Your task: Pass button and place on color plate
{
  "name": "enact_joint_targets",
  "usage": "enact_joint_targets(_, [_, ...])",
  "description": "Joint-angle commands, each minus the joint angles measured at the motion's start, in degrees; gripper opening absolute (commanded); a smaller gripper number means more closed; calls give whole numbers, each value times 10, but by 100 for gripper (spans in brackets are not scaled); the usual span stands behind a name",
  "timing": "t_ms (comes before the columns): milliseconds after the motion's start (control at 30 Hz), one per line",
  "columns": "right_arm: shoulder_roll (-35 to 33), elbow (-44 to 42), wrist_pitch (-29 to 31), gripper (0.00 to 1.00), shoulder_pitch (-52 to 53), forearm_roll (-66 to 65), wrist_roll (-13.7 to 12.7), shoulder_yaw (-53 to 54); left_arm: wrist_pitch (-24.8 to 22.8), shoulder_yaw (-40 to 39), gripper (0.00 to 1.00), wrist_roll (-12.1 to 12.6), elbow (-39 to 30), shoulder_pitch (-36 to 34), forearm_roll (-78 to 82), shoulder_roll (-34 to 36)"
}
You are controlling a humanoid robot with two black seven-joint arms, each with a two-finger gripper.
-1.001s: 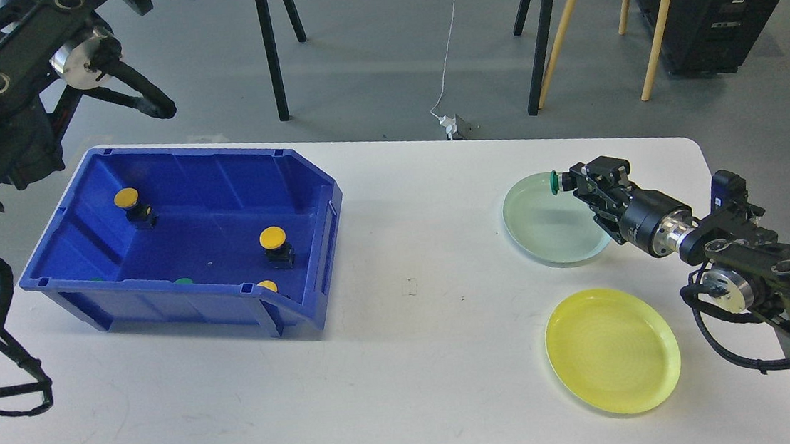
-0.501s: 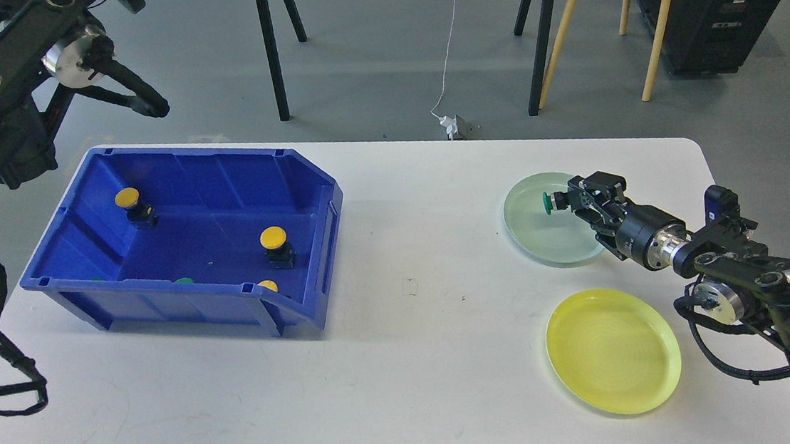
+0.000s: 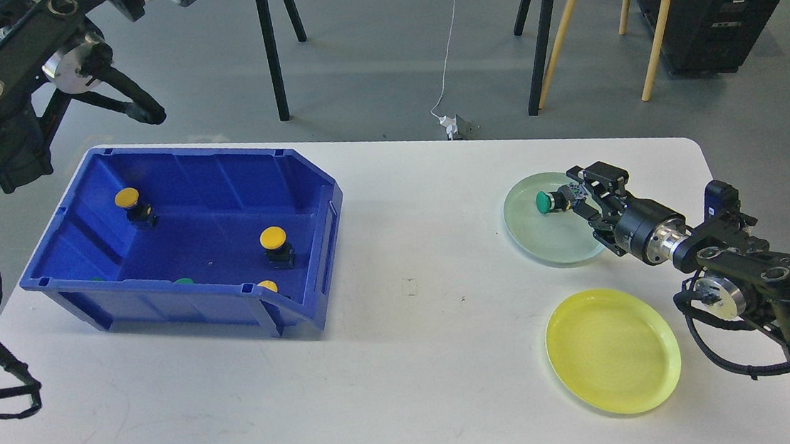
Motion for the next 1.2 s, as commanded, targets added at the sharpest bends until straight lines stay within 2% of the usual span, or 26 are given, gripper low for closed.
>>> enact_joint_targets(0, [-60, 48, 40, 82, -5, 0, -4, 48, 0, 24, 99, 0, -31, 9, 73, 35])
enact_joint_targets(334, [-138, 59, 94, 84, -6, 0, -5, 72, 0, 85, 99, 5, -226, 63, 300, 193])
enact_joint_targets(501, [-184, 59, 120, 84, -7, 0, -3, 79, 0, 147, 99, 10, -259, 67, 401, 217])
enact_joint_targets(634, [-204, 53, 142, 84, -11, 0, 1, 79, 0, 158, 99, 10, -256, 86, 521, 201])
enact_joint_targets(768, [-212, 54, 143, 84, -16, 0, 1, 79, 0, 160, 99, 10, -239, 117, 601, 141])
enact_joint_targets(1035, [-212, 54, 141, 84, -23, 0, 1, 79, 0, 161, 99, 6, -94, 142, 657, 31])
enact_joint_targets(1168, [-212, 55, 140, 84, -27, 0, 1, 79, 0, 161, 99, 2, -51, 147, 658, 7])
